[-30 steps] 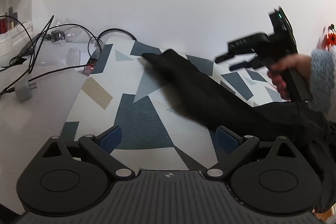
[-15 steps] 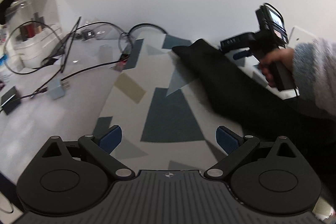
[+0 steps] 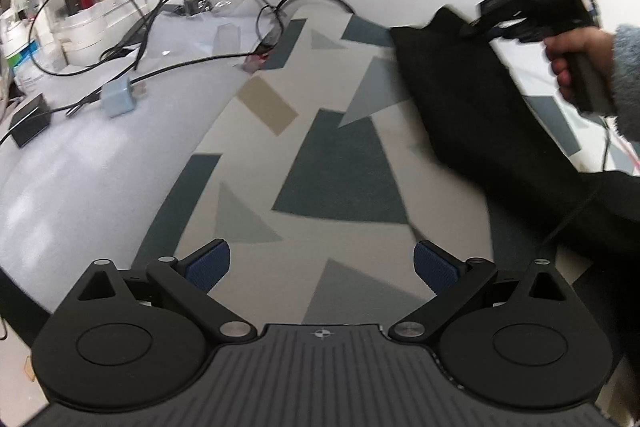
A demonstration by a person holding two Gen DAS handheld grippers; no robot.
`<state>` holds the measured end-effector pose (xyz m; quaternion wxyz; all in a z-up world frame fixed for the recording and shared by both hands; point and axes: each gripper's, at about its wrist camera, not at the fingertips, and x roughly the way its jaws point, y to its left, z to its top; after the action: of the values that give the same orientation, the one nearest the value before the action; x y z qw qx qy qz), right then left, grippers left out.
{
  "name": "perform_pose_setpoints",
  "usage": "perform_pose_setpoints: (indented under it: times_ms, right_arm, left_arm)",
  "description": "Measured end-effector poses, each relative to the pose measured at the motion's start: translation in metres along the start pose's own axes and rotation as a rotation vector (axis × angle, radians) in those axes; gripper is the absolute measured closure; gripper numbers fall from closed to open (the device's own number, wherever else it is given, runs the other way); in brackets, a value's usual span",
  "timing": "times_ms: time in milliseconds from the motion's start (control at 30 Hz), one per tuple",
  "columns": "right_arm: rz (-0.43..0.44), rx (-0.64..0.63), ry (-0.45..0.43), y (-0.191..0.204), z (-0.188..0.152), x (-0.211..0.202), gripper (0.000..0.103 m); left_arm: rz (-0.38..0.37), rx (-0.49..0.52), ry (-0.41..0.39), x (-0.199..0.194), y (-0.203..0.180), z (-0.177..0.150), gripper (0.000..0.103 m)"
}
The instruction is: Fold clothes
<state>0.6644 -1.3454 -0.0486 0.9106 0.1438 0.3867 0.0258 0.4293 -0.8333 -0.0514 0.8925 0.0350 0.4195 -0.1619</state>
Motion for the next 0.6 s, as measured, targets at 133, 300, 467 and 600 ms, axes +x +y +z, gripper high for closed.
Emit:
perform_pose_setpoints:
  times_ms: [133, 300, 467, 600]
  right_arm:
    - [-0.089, 0.066, -0.135, -0.013, 0.040, -0.066, 0.089]
    - [-0.069, -0.035, -0.236, 0.034, 0.077, -0.148, 0.090]
    - [0.102, -0.102, -0.068, 0.121, 0.063, -0.157, 0.090]
    - [0.242, -0.095, 0.165, 0.192, 0.020, -0.101, 0.090]
  left_arm:
    - [-0.042, -0.011, -0.027, -0.002, 0.001, 0.005, 0.003]
    - [-0.094, -0.028, -0.056, -0.005, 0.005, 0.007, 0.003]
    - [-0.120, -0.029, -0.048, -0.010, 0.022, -0.014, 0.003]
    - [-0.116, -0.036, -0.027, -0.018, 0.036, -0.030, 0.003]
